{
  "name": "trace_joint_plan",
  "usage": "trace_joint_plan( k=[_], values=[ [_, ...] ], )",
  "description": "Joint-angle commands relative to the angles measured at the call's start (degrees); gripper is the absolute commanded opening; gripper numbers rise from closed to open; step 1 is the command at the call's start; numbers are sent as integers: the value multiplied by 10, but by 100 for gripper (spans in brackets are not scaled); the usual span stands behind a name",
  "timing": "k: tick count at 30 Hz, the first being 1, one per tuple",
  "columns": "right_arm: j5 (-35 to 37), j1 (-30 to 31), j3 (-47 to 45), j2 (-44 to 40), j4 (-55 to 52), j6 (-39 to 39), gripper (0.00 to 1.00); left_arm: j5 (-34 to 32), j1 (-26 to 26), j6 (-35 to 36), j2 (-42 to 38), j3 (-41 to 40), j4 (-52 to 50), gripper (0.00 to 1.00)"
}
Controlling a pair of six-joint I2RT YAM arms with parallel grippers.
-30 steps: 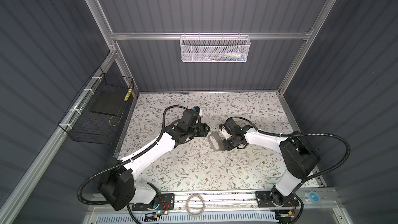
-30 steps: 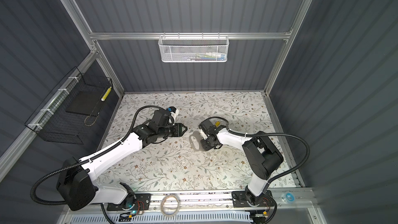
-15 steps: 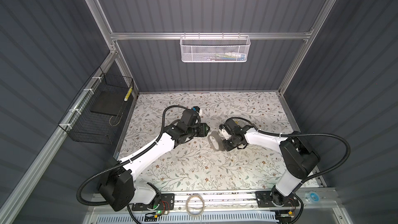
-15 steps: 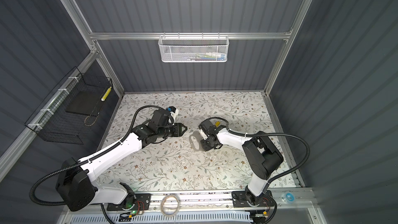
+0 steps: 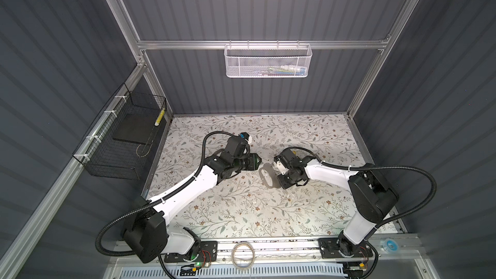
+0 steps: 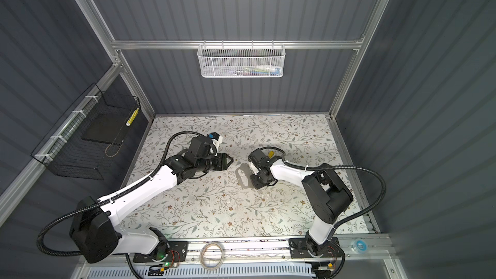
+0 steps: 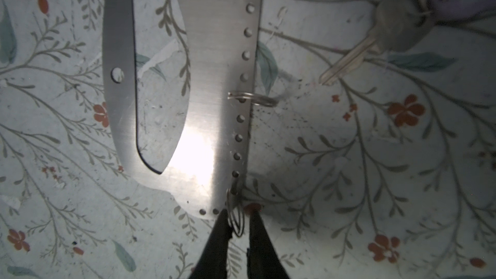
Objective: Attach keys to a key ring
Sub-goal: Pick up the keyring from the center of the table.
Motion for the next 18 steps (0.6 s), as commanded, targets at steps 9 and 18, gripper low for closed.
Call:
trace_joint_plan(
  k=[9,18],
  values=[
    [-9,1,20,20,-24,0,19,-5,-4,14,-16,5,-14,47],
    [-5,1,24,25,-30,3,12,-3,-4,16,-14,8,-14,47]
  ],
)
